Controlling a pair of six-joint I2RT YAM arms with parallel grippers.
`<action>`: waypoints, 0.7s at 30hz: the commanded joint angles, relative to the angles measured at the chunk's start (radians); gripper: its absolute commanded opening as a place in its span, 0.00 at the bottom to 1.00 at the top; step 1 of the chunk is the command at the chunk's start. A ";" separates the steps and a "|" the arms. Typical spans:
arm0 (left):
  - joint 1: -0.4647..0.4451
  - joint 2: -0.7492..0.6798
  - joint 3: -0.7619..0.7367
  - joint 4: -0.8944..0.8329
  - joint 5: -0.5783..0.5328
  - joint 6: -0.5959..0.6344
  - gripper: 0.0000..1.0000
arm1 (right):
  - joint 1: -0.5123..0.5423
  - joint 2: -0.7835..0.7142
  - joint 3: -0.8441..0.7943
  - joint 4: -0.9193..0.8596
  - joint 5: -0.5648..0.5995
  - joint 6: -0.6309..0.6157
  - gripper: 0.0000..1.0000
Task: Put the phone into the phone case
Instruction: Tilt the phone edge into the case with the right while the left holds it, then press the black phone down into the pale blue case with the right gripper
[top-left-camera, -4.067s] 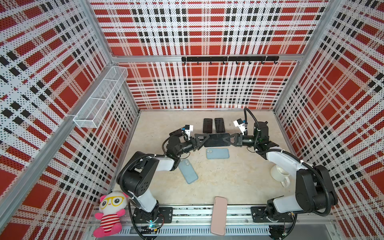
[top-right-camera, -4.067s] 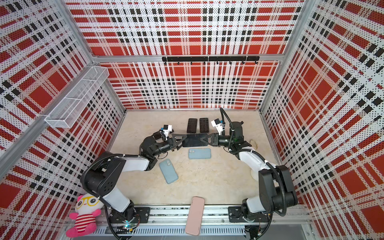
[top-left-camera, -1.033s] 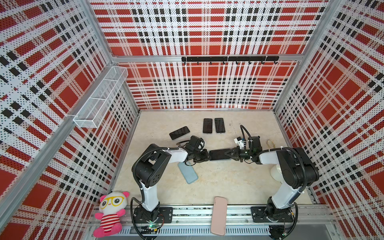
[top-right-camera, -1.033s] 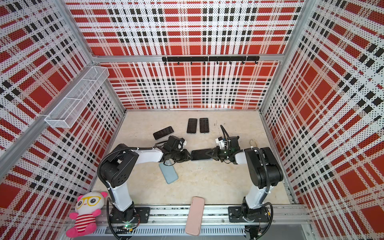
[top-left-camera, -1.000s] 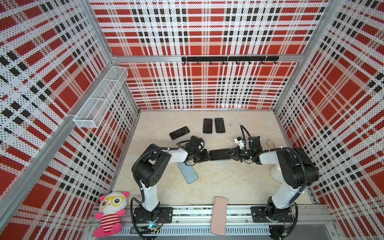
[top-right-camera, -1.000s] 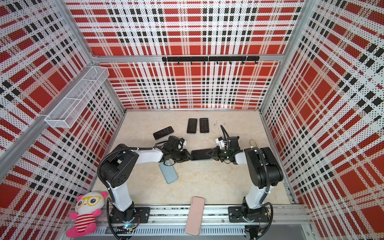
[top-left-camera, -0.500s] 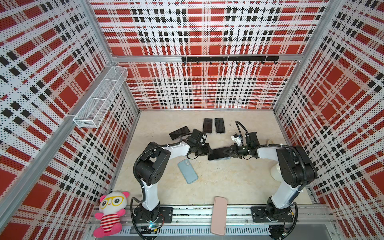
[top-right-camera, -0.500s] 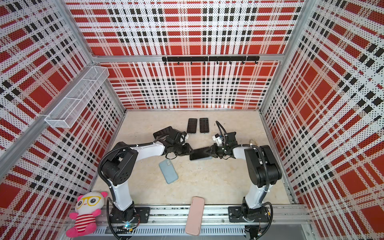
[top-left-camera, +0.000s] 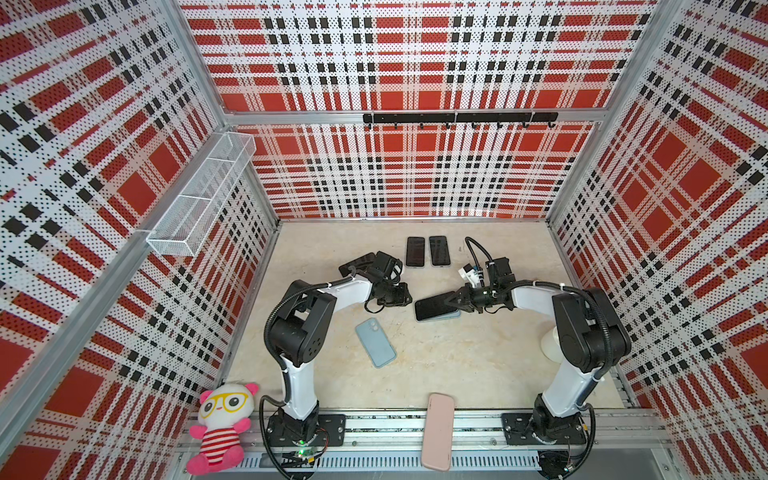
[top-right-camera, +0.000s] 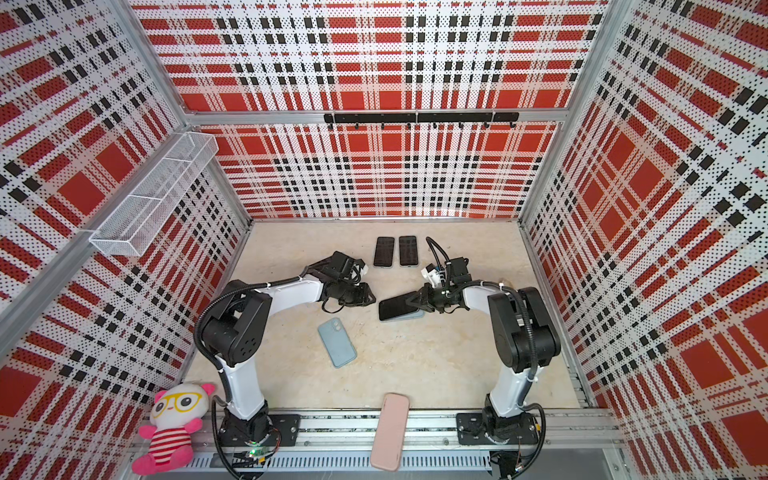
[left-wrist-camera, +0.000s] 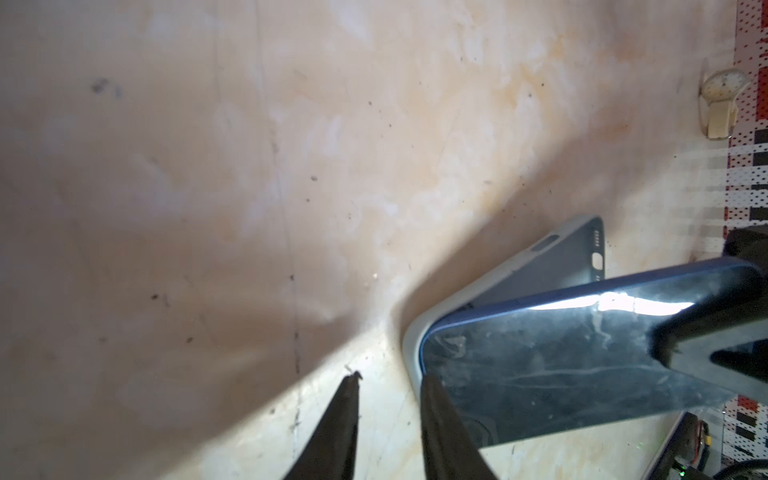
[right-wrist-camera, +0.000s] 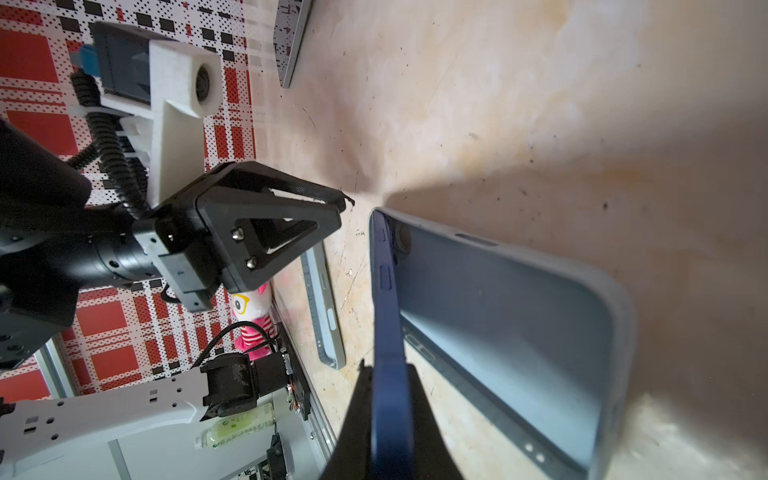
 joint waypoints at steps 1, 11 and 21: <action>-0.008 -0.005 -0.033 0.050 0.106 -0.008 0.32 | 0.010 0.045 0.008 -0.109 0.159 -0.054 0.00; -0.061 0.039 -0.038 0.038 0.090 0.000 0.30 | 0.017 0.053 0.054 -0.196 0.200 -0.089 0.17; -0.087 0.064 -0.001 -0.046 -0.069 0.051 0.26 | 0.018 0.069 0.187 -0.400 0.325 -0.177 0.33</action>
